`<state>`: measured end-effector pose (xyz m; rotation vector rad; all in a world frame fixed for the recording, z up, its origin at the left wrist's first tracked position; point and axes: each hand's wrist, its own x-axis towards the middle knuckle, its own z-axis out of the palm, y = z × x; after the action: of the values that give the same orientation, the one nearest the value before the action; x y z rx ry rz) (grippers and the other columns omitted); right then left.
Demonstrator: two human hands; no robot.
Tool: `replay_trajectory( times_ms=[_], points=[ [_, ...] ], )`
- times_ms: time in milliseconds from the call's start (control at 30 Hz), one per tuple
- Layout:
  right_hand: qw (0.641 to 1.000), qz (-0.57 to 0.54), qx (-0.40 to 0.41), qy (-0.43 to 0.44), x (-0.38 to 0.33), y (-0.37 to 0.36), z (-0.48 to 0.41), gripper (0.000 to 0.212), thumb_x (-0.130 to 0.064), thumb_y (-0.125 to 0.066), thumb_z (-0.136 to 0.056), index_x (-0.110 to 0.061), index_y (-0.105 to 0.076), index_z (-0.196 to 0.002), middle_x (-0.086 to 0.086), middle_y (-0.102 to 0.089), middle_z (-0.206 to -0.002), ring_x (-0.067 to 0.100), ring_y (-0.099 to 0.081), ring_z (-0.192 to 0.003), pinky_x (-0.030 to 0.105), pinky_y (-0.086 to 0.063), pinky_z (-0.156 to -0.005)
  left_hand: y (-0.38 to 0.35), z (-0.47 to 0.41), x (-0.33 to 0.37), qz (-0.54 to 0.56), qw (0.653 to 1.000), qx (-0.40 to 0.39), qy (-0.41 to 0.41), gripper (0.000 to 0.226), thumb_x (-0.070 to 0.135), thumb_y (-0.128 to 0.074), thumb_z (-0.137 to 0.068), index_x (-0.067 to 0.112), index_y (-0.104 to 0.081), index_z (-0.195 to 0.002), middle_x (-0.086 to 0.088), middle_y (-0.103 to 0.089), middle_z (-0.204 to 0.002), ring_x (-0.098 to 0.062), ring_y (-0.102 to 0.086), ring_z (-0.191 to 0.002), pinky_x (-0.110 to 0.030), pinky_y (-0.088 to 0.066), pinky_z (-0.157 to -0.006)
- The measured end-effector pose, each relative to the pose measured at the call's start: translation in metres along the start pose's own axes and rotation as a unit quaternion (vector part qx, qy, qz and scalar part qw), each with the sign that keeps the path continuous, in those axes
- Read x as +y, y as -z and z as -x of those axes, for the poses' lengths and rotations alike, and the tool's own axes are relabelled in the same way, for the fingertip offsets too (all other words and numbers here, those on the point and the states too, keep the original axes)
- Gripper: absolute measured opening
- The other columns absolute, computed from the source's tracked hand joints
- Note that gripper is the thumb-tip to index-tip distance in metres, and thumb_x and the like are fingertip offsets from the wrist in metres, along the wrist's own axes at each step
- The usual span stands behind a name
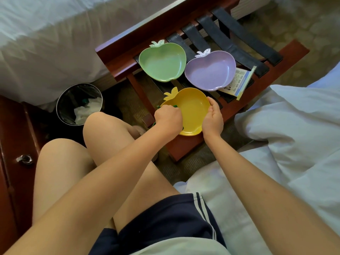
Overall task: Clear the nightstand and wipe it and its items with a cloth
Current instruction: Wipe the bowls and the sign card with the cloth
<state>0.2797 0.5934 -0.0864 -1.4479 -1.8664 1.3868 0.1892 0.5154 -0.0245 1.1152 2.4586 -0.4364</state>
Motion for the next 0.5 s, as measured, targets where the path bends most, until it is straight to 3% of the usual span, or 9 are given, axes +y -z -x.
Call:
replay_trajectory(
  times_ms=[67, 167, 233, 300, 367, 500],
  points=[
    [1.000, -0.001, 0.021, -0.009, -0.001, -0.002, 0.001, 0.039, -0.018, -0.026, -0.104, -0.025, -0.047, -0.136, -0.005, -0.055, -0.132, 0.014, -0.052, -0.115, 0.021, -0.036, -0.078, 0.008, -0.001, -0.005, 0.035, 0.999, -0.025, -0.017, 0.005, 0.012, -0.048, -0.092, 0.009, -0.051, -0.089, -0.006, -0.052, -0.092, -0.025, -0.053, -0.085, -0.032, -0.038, -0.065],
    [0.999, 0.004, 0.031, -0.012, 0.000, -0.004, 0.002, 0.039, -0.018, -0.027, -0.103, -0.025, -0.049, -0.134, -0.005, -0.057, -0.129, 0.015, -0.054, -0.112, 0.021, -0.035, -0.075, 0.008, -0.003, -0.013, 0.100, 0.992, -0.055, -0.058, 0.025, 0.022, -0.051, -0.093, 0.005, -0.045, -0.075, -0.008, -0.052, -0.081, -0.019, -0.047, -0.067, -0.032, -0.038, -0.061],
    [0.999, 0.009, 0.031, -0.004, 0.001, -0.003, 0.002, 0.039, -0.018, -0.027, -0.103, -0.025, -0.048, -0.134, -0.004, -0.058, -0.128, 0.016, -0.054, -0.111, 0.022, -0.036, -0.074, 0.004, -0.002, -0.014, 0.147, 0.979, -0.070, -0.120, 0.025, 0.029, -0.057, -0.091, 0.005, -0.063, -0.094, -0.007, -0.062, -0.089, -0.022, -0.054, -0.074, -0.032, -0.044, -0.063],
    [1.000, 0.012, 0.026, 0.002, 0.003, -0.002, 0.002, 0.039, -0.018, -0.027, -0.103, -0.025, -0.048, -0.135, -0.004, -0.057, -0.129, 0.015, -0.054, -0.111, 0.022, -0.035, -0.073, -0.003, -0.002, -0.011, 0.172, 0.967, -0.054, -0.179, 0.032, 0.033, -0.061, -0.089, 0.017, -0.065, -0.117, -0.001, -0.067, -0.109, -0.023, -0.060, -0.095, -0.033, -0.050, -0.077],
    [1.000, 0.012, 0.017, 0.007, 0.004, -0.001, 0.001, 0.039, -0.017, -0.027, -0.103, -0.024, -0.047, -0.135, -0.004, -0.056, -0.131, 0.015, -0.052, -0.113, 0.021, -0.035, -0.074, -0.011, -0.007, -0.007, 0.181, 0.960, -0.019, -0.212, 0.034, 0.030, -0.063, -0.089, 0.023, -0.063, -0.122, 0.002, -0.065, -0.118, -0.022, -0.058, -0.104, -0.033, -0.050, -0.081],
    [1.000, -0.007, 0.002, 0.007, 0.005, 0.001, 0.000, 0.039, -0.018, -0.027, -0.103, -0.025, -0.047, -0.136, -0.004, -0.054, -0.134, 0.015, -0.050, -0.118, 0.023, -0.037, -0.084, -0.022, -0.022, 0.004, 0.174, 0.956, 0.083, -0.222, 0.042, 0.022, -0.061, -0.090, 0.029, -0.055, -0.131, 0.000, -0.053, -0.121, -0.023, -0.051, -0.103, -0.035, -0.046, -0.073]
  ],
)
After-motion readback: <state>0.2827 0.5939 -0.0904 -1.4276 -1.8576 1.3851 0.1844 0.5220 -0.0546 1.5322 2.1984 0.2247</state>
